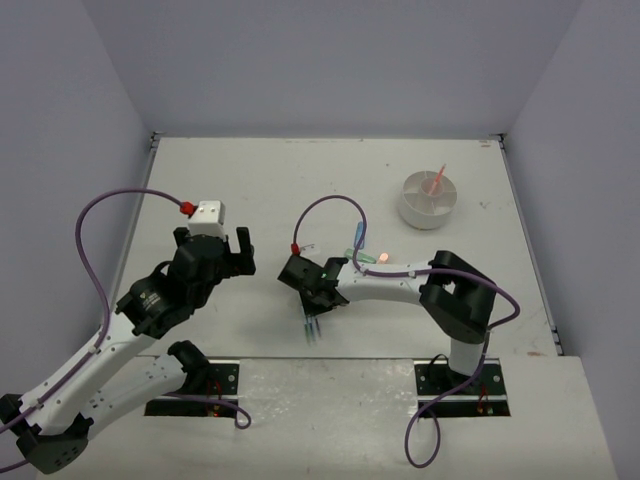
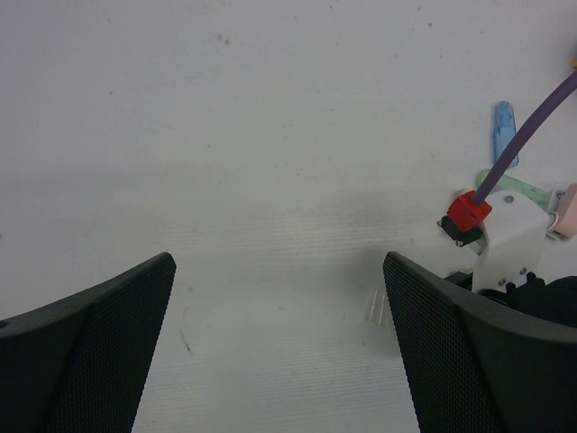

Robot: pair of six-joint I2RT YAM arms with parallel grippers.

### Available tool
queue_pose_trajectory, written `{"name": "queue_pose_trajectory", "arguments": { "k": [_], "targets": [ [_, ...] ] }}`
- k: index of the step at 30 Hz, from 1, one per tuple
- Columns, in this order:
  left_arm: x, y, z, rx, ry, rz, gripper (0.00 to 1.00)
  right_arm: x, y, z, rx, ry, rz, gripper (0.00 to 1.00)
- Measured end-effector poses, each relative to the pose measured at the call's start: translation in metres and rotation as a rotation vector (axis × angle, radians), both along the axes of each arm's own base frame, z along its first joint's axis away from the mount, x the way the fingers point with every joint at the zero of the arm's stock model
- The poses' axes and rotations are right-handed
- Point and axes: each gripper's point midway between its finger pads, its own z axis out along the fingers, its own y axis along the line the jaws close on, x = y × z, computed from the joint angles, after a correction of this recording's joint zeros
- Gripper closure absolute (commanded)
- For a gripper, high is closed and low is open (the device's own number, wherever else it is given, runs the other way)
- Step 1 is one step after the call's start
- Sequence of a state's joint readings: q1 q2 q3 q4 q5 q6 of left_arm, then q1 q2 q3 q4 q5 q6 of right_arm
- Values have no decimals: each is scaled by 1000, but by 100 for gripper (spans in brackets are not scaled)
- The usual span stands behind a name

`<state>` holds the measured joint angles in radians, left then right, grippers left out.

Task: Sort the stationery into containers
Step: Pick up the pen from the center of the board.

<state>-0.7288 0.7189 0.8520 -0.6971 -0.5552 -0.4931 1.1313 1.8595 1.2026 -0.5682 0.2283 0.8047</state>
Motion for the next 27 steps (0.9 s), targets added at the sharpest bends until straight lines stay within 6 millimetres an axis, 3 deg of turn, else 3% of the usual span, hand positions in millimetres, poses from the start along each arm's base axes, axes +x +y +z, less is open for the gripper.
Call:
{"name": "queue_pose_trajectory", "arguments": {
  "k": [9, 11, 14, 20, 24, 27],
  "targets": [
    [0, 0, 1, -2, -3, -1, 0, 5, -3, -6, -12, 4, -21, 80],
    [0, 0, 1, 1, -3, -3, 0, 6, -4, -6, -13, 2, -25, 85],
    [0, 0, 1, 3, -2, -4, 0, 7, -5, -6, -15, 0, -29, 99],
    [1, -1, -3, 13, 11, -7, 0, 10, -8, -4, -27, -14, -32, 100],
    [1, -9, -12, 22, 51, -33, 0, 17, -20, 22, -30, -67, -45, 100],
    [0, -19, -23, 15, 112, -58, 2, 24, -26, 59, 21, -135, -64, 100]
  ]
}}
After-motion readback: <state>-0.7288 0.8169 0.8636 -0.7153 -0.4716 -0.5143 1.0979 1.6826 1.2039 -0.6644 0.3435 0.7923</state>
